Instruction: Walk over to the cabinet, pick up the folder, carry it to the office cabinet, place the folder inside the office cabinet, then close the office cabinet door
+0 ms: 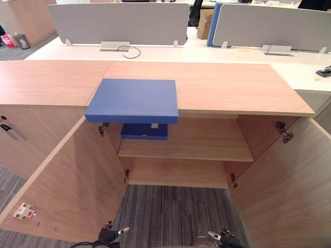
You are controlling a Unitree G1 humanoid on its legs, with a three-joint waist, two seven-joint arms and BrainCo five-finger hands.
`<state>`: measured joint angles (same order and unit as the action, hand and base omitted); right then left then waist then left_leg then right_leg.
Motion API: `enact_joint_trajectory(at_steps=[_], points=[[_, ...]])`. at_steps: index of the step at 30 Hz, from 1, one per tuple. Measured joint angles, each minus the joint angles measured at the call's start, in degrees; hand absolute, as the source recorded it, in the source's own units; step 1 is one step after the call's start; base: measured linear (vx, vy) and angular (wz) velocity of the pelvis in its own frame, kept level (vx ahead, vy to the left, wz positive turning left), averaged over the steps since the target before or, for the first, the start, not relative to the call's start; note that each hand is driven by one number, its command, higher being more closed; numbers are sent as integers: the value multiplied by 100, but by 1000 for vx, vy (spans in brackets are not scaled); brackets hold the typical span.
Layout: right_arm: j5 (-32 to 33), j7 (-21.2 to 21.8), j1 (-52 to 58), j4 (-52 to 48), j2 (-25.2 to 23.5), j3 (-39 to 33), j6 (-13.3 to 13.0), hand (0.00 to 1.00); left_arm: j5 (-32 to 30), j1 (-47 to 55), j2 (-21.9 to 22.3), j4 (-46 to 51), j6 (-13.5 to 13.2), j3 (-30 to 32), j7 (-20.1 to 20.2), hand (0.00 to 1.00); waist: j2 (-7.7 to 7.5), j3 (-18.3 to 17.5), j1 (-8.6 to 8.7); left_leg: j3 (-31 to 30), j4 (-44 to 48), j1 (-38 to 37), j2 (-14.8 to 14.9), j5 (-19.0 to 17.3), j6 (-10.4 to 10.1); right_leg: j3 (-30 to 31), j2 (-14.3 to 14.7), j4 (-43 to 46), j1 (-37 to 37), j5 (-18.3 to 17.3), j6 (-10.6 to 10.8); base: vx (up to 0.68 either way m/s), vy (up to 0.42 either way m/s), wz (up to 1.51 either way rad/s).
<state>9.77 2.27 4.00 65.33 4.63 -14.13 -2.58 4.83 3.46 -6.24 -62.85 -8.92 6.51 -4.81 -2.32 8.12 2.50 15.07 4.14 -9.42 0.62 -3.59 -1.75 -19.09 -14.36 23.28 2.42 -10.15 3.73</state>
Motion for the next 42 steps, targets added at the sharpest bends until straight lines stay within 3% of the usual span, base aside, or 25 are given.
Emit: enact_joint_trajectory(at_steps=[1,2,3,8,10,12,15,17,18,19,21,22,25,30,34,40,42], points=[[0,-8,10,42,68,-32,19,0,-4,-19,90,-17,2,1,7,0,70,12,-7,-33,-67,-10,48,30,-28,15,89,-75,-30,29,-26,47,-187,7],[4,-7,14,132,176,-34,27,0,-10,10,241,-34,-10,28,23,0,250,-43,-26,-111,-234,11,149,80,-107,14,248,-232,-43,28,-38,40,-111,-5],[7,-9,19,149,193,-39,28,0,-14,14,286,-44,-10,68,24,0,290,-21,-19,-141,-285,-13,194,99,-137,-10,293,-294,-57,32,-48,44,-156,-9],[8,-11,137,192,121,-34,30,0,-45,32,362,-43,-7,452,32,0,252,-11,-43,-319,-443,-154,659,106,-411,-262,928,-1137,-569,132,-187,79,-139,7],[10,-13,159,195,98,-32,32,0,-37,33,353,-11,-5,524,33,0,238,-6,-53,-364,74,54,827,-187,-527,-328,1073,-1371,-751,133,-196,150,-98,14],[20,-19,187,188,85,-22,32,0,-34,15,349,166,12,534,33,0,224,30,-52,-428,1811,818,1138,-744,-606,-475,1211,-1613,-1061,207,-316,196,-112,24],[9,-48,200,182,113,64,51,0,46,23,330,333,8,555,39,0,168,88,-220,-139,3152,1280,1404,-976,-518,-525,1219,-1851,-1502,211,-348,177,-34,6],[14,-68,96,183,121,65,74,0,233,29,318,355,10,485,96,0,188,85,-228,-95,2936,1430,1287,-1144,-433,-425,1120,-1865,-1616,208,-342,165,112,-18],[13,-68,-6,180,123,75,75,0,396,35,298,407,18,380,153,0,189,96,-240,-187,2291,1500,1065,-1065,-404,-356,980,-1791,-1574,198,-313,141,198,-39],[13,-66,-80,167,123,107,70,0,789,122,282,529,47,189,258,0,224,51,-294,-265,1626,1393,813,-383,-243,-202,871,-1716,-1513,125,-145,153,199,-33],[7,-55,-91,159,119,278,68,0,1159,202,208,779,65,19,309,0,146,51,-285,-256,1259,1211,589,-266,-194,-104,723,-1741,-1486,128,-136,190,174,4],[-10,-27,-85,166,64,302,73,0,1626,306,127,1225,89,-243,447,0,29,-6,-276,-259,802,1057,359,-74,-122,-13,569,-1794,-1478,130,-137,190,152,23],[-87,-9,-100,67,-14,304,69,0,2472,658,45,2144,123,-499,690,0,-10,-56,-311,-256,178,746,203,179,-99,81,490,-1719,-1482,159,-113,132,80,12],[-242,9,-113,-42,-56,708,73,0,3653,1235,2,3938,122,-1100,905,0,51,-196,-322,-325,-584,513,292,557,-211,87,664,-1678,-1378,217,-65,61,-44,8],[-432,8,-159,-35,-50,748,77,0,3745,1434,-65,4605,174,-1512,1002,0,85,-217,-317,-310,-601,477,397,567,-221,97,787,-1679,-1396,237,-90,15,-69,-4],[-671,101,-174,-7,-34,921,101,0,2999,1951,-1116,5712,204,-1698,1495,0,128,-410,-352,-311,-596,412,536,571,-227,99,900,-1610,-1448,254,-114,5,-68,2],[-674,149,-179,6,-35,921,118,0,2870,2103,-1250,5803,215,-1568,1592,0,157,-428,-376,-315,-596,392,570,571,-228,99,927,-1575,-1453,273,-140,0,-56,3]])
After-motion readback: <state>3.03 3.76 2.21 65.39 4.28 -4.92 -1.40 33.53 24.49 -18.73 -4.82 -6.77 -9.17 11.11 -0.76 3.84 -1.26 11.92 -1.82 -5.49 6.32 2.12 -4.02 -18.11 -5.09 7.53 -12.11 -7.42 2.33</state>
